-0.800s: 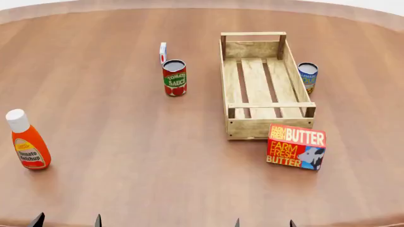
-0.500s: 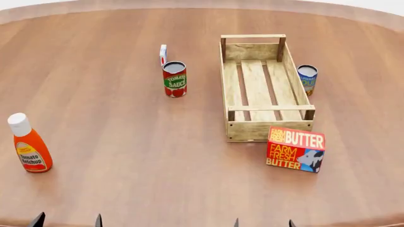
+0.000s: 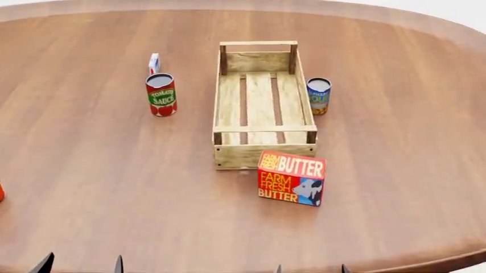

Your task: Pick up the butter and put it in the tray.

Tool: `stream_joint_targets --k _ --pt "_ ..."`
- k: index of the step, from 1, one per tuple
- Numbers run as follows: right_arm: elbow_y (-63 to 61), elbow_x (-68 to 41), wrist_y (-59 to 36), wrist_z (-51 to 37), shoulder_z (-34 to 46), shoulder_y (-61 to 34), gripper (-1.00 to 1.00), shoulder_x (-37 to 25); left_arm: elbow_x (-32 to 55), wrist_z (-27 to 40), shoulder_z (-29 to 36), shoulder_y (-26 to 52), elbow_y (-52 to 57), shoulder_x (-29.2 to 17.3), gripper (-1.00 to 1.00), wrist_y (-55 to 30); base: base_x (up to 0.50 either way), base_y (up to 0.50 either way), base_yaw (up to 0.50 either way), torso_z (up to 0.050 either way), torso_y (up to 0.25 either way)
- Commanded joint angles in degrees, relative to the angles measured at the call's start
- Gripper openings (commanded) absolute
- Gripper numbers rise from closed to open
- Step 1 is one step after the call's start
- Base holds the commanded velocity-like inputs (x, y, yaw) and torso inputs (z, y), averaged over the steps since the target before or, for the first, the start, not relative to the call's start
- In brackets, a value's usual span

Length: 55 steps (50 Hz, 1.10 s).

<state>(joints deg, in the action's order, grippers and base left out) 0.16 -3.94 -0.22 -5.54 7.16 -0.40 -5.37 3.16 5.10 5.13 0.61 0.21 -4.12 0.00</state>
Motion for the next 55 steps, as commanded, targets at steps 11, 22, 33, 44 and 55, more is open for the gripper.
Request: stream_joint_targets --k 11,22,33,44,55 --pt "-0.32 -0.61 -1.82 -2.72 1.27 -0.8 1.0 -0.86 1.14 1.74 2.0 0.59 -0.19 -1.41 1.0 -0.21 0.0 -0.3 0.0 0.0 0.0" --pt "0.01 -0.19 -2.04 -3.68 2.47 -0.84 1.0 -1.39 1.79 2.49 2.74 0.67 -0.2 -2.08 1.0 -0.16 0.0 0.0 0.0 0.0 0.0" --pt "1.05 -0.47 -0.65 -3.68 3.58 -0.36 1.0 -1.92 2.31 3.13 3.36 0.03 0.03 -2.72 1.0 0.3 0.4 -0.09 0.0 0.0 0.0" --pt "-0.01 -0.52 -1.48 -4.39 4.26 -0.42 1.0 -2.46 2.71 3.83 3.87 -0.1 0.22 -3.22 1.0 0.55 0.5 -0.11 0.0 0.0 0.0" --pt "0.05 -0.56 -1.23 -4.79 4.98 -0.42 1.0 -2.98 3.01 4.51 4.33 0.22 0.17 -3.62 1.0 0.57 0.5 -0.08 0.0 0.0 0.0"
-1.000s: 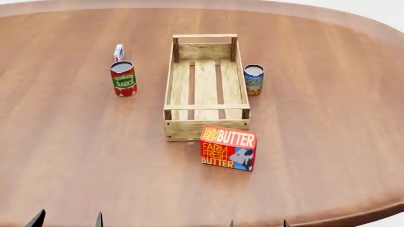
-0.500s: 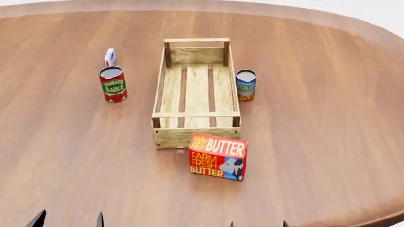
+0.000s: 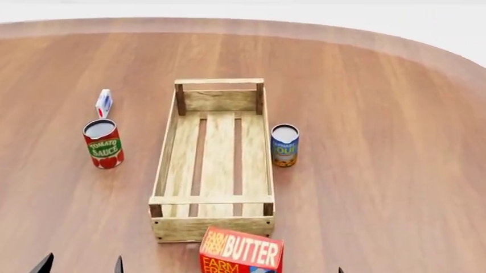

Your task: Pick up the butter and put it in the tray.

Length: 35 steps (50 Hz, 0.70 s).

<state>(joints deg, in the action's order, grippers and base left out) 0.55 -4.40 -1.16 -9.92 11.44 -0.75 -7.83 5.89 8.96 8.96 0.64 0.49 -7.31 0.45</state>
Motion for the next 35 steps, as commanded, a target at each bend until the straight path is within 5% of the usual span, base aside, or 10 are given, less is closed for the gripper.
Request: stream_joint_targets --k 1,24,35 --pt "0.13 -0.1 0.26 -0.43 0.76 -0.02 1.0 -0.5 0.26 0.71 0.57 0.23 -0.12 -0.47 1.0 0.1 0.5 -0.04 0.0 0.0 0.0" --pt "-0.64 -1.16 -0.57 -1.17 1.48 -0.42 1.0 -1.28 0.97 1.77 1.52 0.68 -0.15 -1.26 1.0 0.03 0.5 0.0 0.0 0.0 0.001" --pt "0.33 -1.81 -0.03 -1.36 1.77 -0.59 1.0 -1.42 1.29 2.19 1.97 0.77 -0.12 -1.61 1.0 0.07 0.03 0.0 0.0 0.0 0.0"
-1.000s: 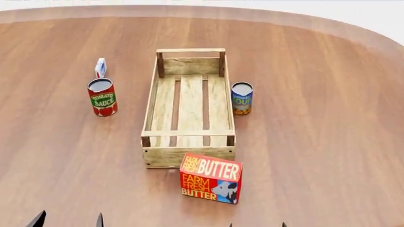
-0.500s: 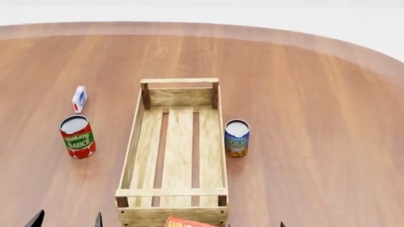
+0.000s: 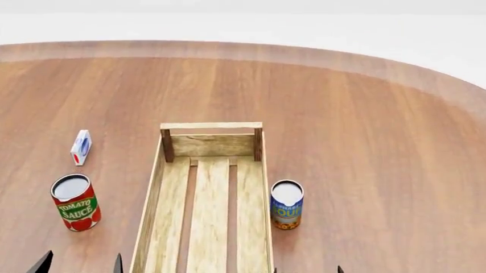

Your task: Pick up the butter and put it in the tray.

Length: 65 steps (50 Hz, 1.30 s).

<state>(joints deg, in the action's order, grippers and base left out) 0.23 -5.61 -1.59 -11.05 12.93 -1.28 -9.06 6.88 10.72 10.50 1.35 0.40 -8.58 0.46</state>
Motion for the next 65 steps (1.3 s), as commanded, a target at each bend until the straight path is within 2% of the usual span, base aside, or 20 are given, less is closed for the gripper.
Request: stream_joint_targets --k 1,8,15,17,26,34,36,40,47,48,49,51,52,53,54,56,57,58,59,65 --pt "0.38 -0.8 0.18 -0.1 0.3 -0.09 1.0 -0.28 0.36 0.45 0.46 0.08 -0.04 -0.36 1.0 0.04 0.0 0.0 0.0 0.0 0.0" --pt "-1.71 -4.12 -3.76 0.84 0.09 0.03 1.0 -0.27 1.15 0.54 0.44 -0.16 1.0 -0.77 1.0 -0.49 0.0 0.0 0.0 0.0 0.0" --pt "-13.34 -9.19 -16.67 -1.11 -2.59 -0.2 1.0 -2.32 1.81 0.81 0.5 -0.09 1.23 -0.83 1.0 -0.89 0.0 0.0 0.0 0.0 0.0" --pt "-20.83 -12.57 -24.83 -3.43 -5.15 -1.29 1.0 -3.24 1.88 1.09 0.58 0.04 0.93 -0.59 1.0 -0.91 0.0 0.0 0.0 0.0 0.0" --pt "-32.36 -18.23 -42.42 -6.57 -6.62 -8.48 1.0 -6.48 2.24 1.28 0.83 0.06 0.19 -0.71 1.0 -0.06 0.0 0.0 0.0 0.0 0.0" --pt "-33.9 -23.29 -49.97 -8.0 -10.41 -16.59 1.0 -5.44 2.6 1.38 1.01 0.09 -0.2 -0.75 1.0 0.72 0.0 0.0 0.0 0.0 0.0" --pt "-34.04 -24.03 -57.38 -9.9 -9.51 -20.56 1.0 -6.54 2.57 1.46 1.11 0.15 -0.43 -0.75 1.0 0.93 0.0 0.0 0.0 0.0 0.0" --pt "-33.68 -29.11 -65.34 -8.71 -11.51 -26.45 1.0 -6.68 2.81 1.61 1.12 0.27 -0.31 -0.86 1.0 0.98 0.0 0.0 0.0 0.0 0.0" --pt "-33.3 -30.29 -67.68 -6.58 -9.61 -32.2 1.0 -8.76 3.15 1.82 1.32 0.47 -0.09 -1.02 1.0 0.82 0.0 0.0 0.0 0.0 0.0" --pt "-29.17 -33.15 -71.63 -4.21 -10.26 -37.0 1.0 -8.52 3.37 1.81 1.34 0.59 0.1 -1.02 1.0 0.47 0.0 0.0 0.0 0.0 0.0" --pt "-28.08 -33.45 -70.57 -3.03 -10.36 -37.71 1.0 -8.39 3.43 1.84 1.38 0.61 0.16 -1.05 1.0 0.39 0.0 0.0 0.0 0.0 0.0" --pt "-24.46 -35.44 -81.82 -5.17 -10.25 -43.36 1.0 -8.11 3.51 1.89 1.43 0.8 0.02 -1.09 1.0 0.33 0.0 0.0 0.0 0.0 0.0" --pt "-24.25 -36.7 -79.43 -2.02 -10.15 -43.6 1.0 -8.55 3.57 1.92 1.44 0.89 -0.06 -1.1 1.0 0.28 0.0 0.0 0.0 0.0 0.0" --pt "-22.65 -28.11 -74.67 6.58 -1.56 -52.2 1.0 -17.15 3.48 2.04 1.4 1.3 0.45 -1.4 1.0 -0.47 0.0 0.0 0.0 0.0 0.0" --pt "-23.22 -19.51 -73.8 15.17 7.03 -57.98 1.0 -19.53 3.55 2.07 1.41 1.34 0.46 -1.44 1.0 -0.53 0.0 0.0 0.0 0.0 0.0" --pt "-25.09 -2.32 -76.74 32.36 24.22 -59.01 1.0 -18.94 3.68 2.1 1.46 1.4 0.58 -1.52 1.0 -0.69 0.0 0.0 0.0 0.0 0.0" --pt "-25.07 1.03 -76.04 40.96 32.82 -59.04 1.0 -19.26 3.68 2.15 1.49 1.46 0.53 -1.53 1.0 -0.69 0.0 0.0 0.0 0.0 0.0" --pt "-25.2 2.3 -74.08 49.55 35.38 -58.8 1.0 -20.2 3.94 2.07 1.47 1.54 0.65 -1.59 1.0 -0.92 0.0 0.0 0.0 0.0 0.0" --pt "-25.04 2.57 -74.1 52.96 36.01 -58.87 1.0 -20.27 3.98 2.09 1.48 1.58 0.59 -1.61 1.0 -0.91 0.0 0.0 0.0 0.0 0.0" --pt "-25.29 3.04 -72.59 54.45 41.1 -59.72 1.0 -21.71 4.04 2.3 1.73 1.8 0.46 -1.71 1.0 -0.97 0.0 0.0 0.0 0.0 0.0"
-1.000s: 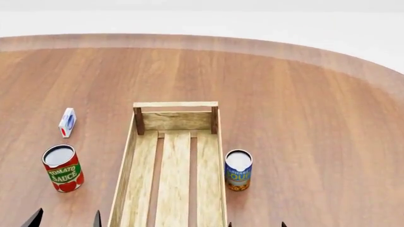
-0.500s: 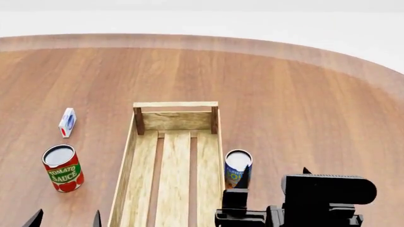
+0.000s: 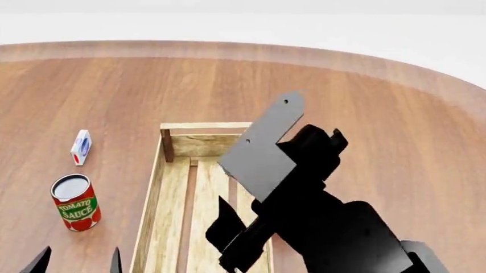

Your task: Pick up the butter and put it in the tray.

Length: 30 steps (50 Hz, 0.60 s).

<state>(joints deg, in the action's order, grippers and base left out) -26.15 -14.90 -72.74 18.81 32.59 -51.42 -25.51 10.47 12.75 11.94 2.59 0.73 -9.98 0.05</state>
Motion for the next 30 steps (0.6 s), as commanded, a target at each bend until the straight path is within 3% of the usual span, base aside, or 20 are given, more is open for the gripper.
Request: stream_joint_targets --k 1,13,30 --pt "1.13 12.35 -1.62 24.7 21.81 -9.74 1.0 -5.24 0.43 0.32 0.31 0.64 0.03 -0.32 1.0 -0.56 0.0 0.0 0.0 0.0 0.0" --pt "-0.11 11.65 1.18 27.68 27.42 -9.15 1.0 -7.88 0.76 0.62 0.7 1.06 -0.21 -0.54 1.0 -0.67 0.0 0.0 0.0 0.0 0.0" --pt "-5.98 7.33 3.04 30.15 26.92 -3.75 1.0 -10.09 1.74 0.93 0.87 1.24 0.18 -1.07 1.0 -1.08 0.0 0.0 0.0 0.0 0.0"
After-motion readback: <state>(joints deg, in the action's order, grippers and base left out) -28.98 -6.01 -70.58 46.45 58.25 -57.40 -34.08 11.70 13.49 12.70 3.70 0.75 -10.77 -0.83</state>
